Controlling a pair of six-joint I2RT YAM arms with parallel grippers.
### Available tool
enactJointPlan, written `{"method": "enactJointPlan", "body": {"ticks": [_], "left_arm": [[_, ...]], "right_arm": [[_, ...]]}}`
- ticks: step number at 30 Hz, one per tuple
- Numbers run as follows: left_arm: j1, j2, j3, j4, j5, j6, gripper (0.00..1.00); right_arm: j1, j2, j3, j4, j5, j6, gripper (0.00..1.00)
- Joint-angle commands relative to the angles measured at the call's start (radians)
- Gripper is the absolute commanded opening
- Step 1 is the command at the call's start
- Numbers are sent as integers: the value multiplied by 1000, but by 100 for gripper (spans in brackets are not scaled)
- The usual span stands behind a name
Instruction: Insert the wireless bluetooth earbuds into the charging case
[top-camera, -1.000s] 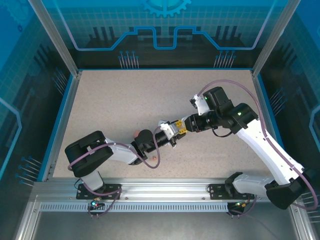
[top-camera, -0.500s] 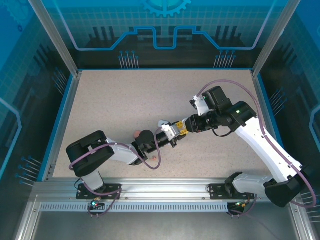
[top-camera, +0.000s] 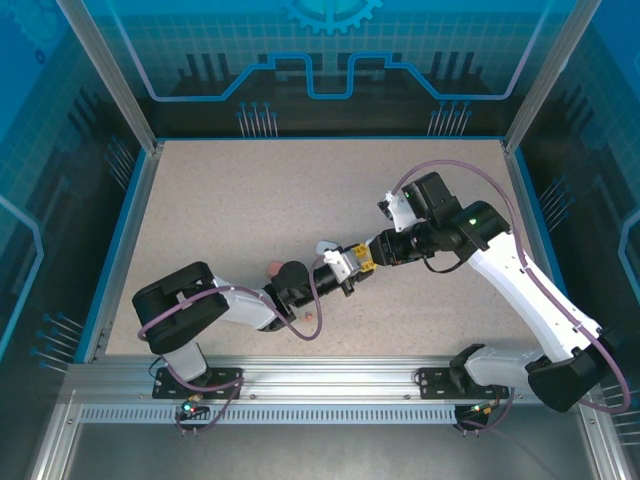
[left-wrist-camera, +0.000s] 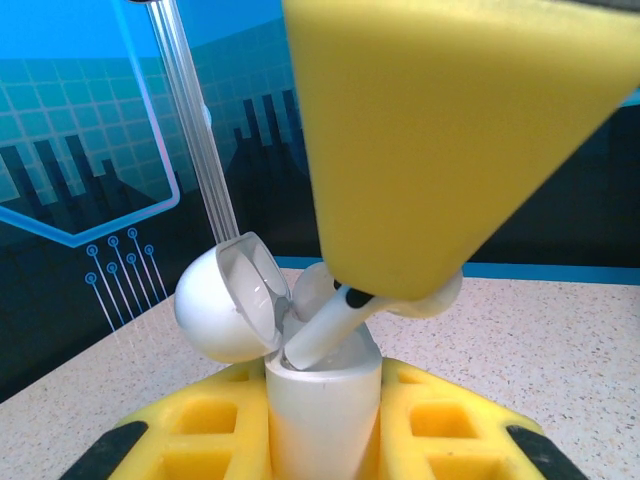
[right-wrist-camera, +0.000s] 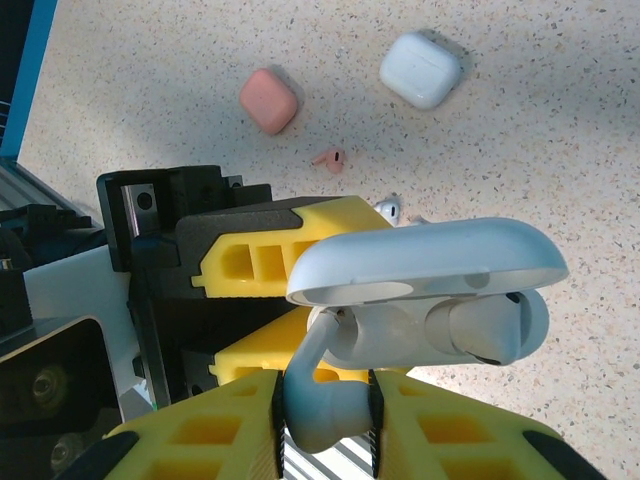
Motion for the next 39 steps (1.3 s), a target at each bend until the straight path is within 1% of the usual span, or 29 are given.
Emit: {"method": "enactJointPlan", "body": {"ticks": [1,28,33,37,39], "left_arm": [[-9,15,19,47,4,21,0],[-16,17,25,46,10,35,0],[-18,17,27,46,3,35,0],[-19,17,27,46,-1,33,0],[-19,17,26,47,-4,31,0]], "right_arm": [[-17,-4,11,-34,-12,-15,28],[-38,28,-2,-21,-35,-21,28],[-47,28,3,-21,-22,-18,34],[-52,22,9,-19,-27,-19,40],[-54,18,11,-21,-29,-18,41]]}}
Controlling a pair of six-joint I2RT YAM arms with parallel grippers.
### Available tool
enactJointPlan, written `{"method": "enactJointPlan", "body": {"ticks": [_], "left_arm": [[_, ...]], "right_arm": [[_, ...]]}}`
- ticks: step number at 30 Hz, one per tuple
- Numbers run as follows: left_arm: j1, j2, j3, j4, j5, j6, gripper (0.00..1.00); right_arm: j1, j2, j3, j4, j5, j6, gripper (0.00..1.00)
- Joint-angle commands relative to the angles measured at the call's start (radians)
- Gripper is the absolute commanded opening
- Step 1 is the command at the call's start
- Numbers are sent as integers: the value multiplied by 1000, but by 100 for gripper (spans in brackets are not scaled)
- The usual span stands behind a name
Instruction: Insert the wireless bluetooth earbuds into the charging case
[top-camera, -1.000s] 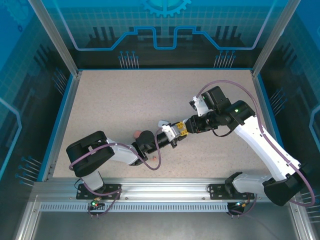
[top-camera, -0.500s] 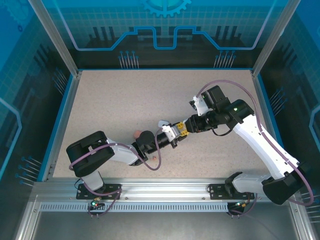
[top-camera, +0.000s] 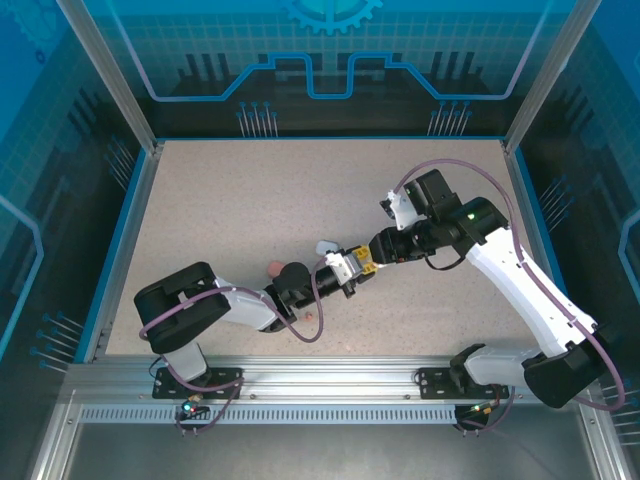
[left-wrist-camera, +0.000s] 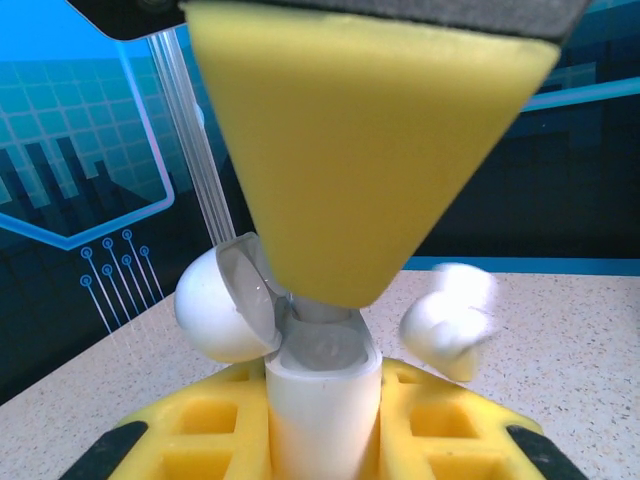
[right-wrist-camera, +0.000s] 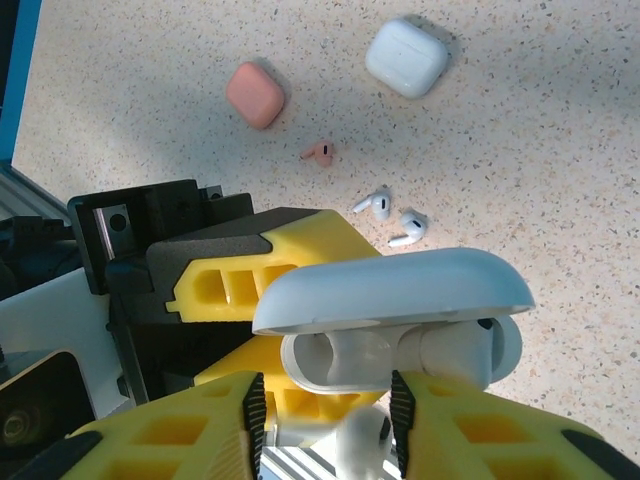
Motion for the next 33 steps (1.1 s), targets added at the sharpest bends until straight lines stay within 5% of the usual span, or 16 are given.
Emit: {"method": "enactJointPlan", "body": {"ticks": [1,23,28,33], "left_arm": [[-8,9,24,47,-6,12,0],[-4,10,20,47,-97,-51,0],[22,-24,-5,47,-113,-80,0],[52,-80,-41,47,-115,-95,0]], "right_arm": [[-18,-8,15,-6,-8,-8,41],[-78,-148,-23,2,128,21,52],[-144,-254,-141,-47,283,105,60],[-245,-322,-343,-4,260,177,67]]}}
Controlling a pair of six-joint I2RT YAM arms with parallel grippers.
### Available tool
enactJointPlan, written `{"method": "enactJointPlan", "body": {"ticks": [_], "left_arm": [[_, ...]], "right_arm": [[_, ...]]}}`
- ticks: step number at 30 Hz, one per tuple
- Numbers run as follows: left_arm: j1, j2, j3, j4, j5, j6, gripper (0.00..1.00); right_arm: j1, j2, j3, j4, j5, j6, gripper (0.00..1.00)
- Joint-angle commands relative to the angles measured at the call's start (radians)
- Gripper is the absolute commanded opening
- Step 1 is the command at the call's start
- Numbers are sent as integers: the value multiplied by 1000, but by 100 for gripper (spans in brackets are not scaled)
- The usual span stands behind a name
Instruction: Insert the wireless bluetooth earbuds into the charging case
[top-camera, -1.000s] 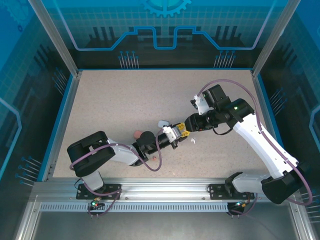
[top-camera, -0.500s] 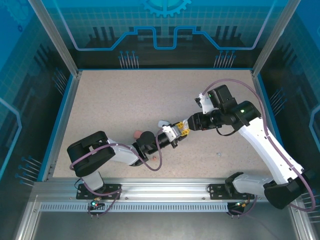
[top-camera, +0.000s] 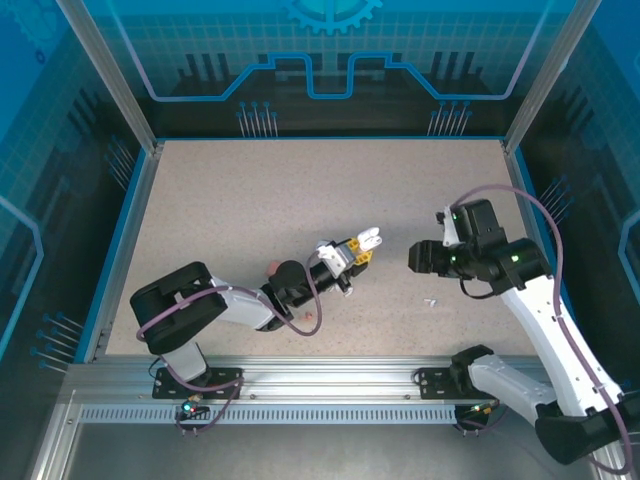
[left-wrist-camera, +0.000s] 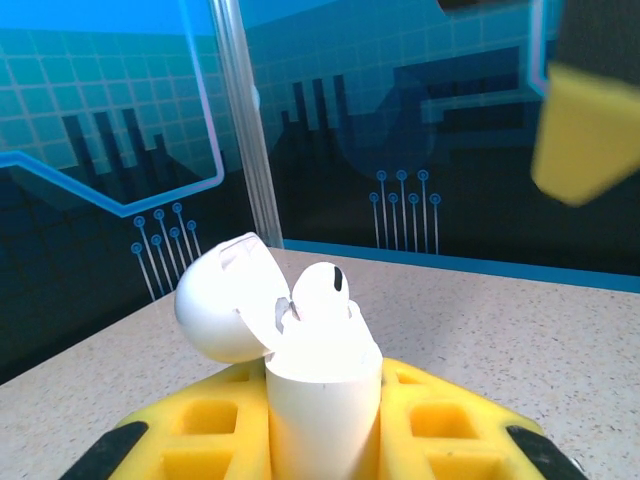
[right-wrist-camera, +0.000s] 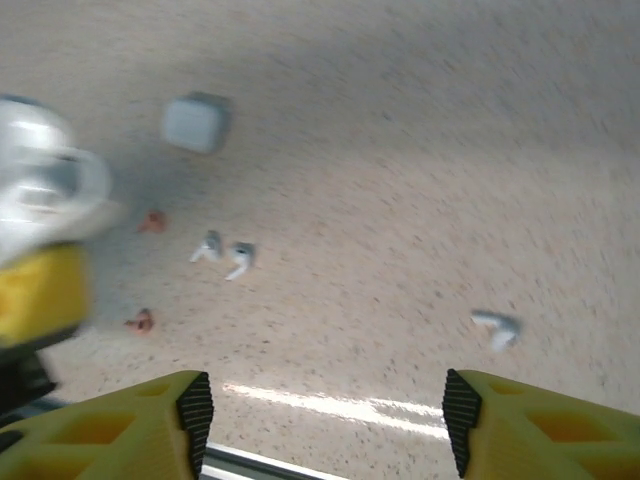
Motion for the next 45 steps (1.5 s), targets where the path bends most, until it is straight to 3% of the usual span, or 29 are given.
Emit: {"method": "enactJointPlan", "body": {"ticks": [1,7,17,45], "left_arm": [[21,-61,-23,47,-19,-34,0],[32,-94,-39,47,-11,-33,0],[35,-96,-41,48,-5,-31,0],[35,-98,-40,47,-11,-30,0]], "right_arm": [[-61,-12,-129,25,5,83,67],[-145,22,-367,196,36,170,68],[-291,187,-459,330,4,86,39],[-329,348,-506,410,-107,28,31]]}}
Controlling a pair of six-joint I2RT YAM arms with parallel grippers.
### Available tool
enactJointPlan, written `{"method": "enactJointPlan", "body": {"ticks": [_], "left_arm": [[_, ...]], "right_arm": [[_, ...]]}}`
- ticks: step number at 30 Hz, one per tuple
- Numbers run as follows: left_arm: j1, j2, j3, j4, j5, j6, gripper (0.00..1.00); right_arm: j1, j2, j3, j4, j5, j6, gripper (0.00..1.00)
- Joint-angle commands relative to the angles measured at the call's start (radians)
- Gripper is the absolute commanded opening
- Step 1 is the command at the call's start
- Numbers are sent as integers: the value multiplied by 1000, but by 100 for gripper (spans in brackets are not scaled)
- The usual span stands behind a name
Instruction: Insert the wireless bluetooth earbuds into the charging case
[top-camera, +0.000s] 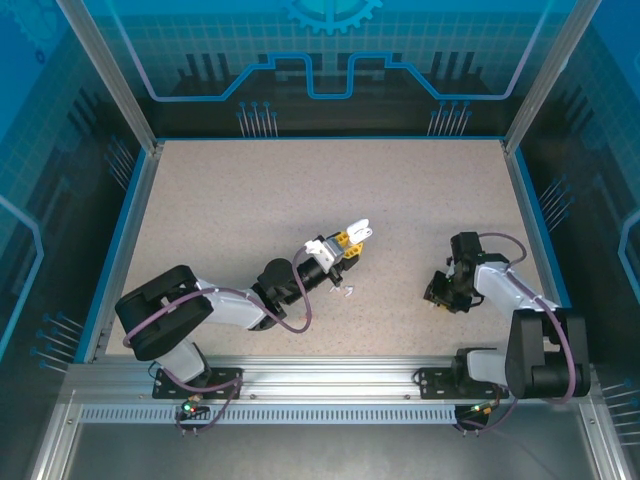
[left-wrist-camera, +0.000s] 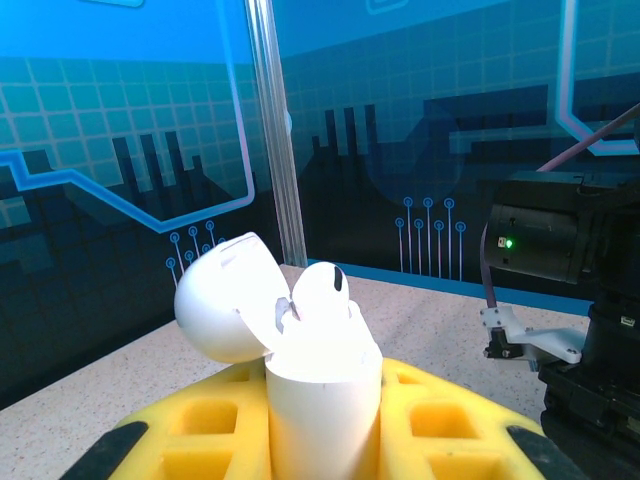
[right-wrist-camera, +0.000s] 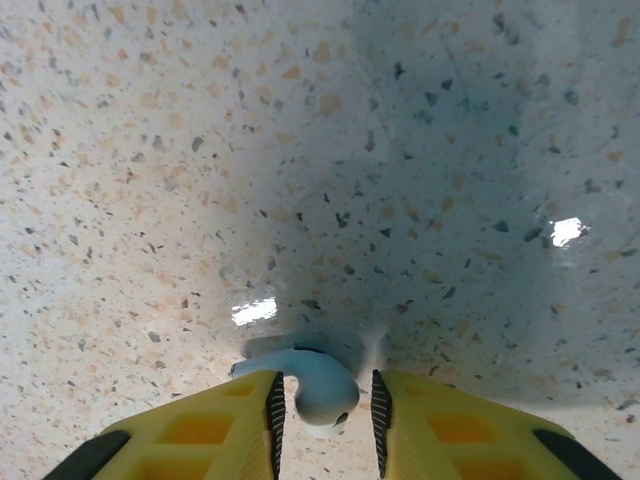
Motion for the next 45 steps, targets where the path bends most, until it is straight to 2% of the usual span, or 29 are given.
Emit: {"method": "enactJointPlan", "body": {"ticks": [1,13,18,23,26,32,42,45], "left_arm": [[4,-28,-9,40,-8,-13,0],[5,-28,-10,40,-9,-14,0],[5,-32,-13,40,-11,-14,0],[6,-33,-14,40,-12,-31,0],[8,-35,-14,40,-8,-67,0],[25,-45,-27,39,12,-180,0],[48,-156,-44,-90,60,-271,0],[49,-180,-52,-111,86,-295,0]], "right_arm": [[-15,21,-12,9,-30,-17,30],[-15,34,-8,19,-44,-32,25],[-11,-17,-7,13,-28,-48,20],[16,-98,9,-7,4,-66,20],[78,-160,52,-19,54,-101,20],[319,-316,176,47,230,-247,19],[613,-404,280,299,367,-560,20],[675,-428,320,363,364,-638,20]]}}
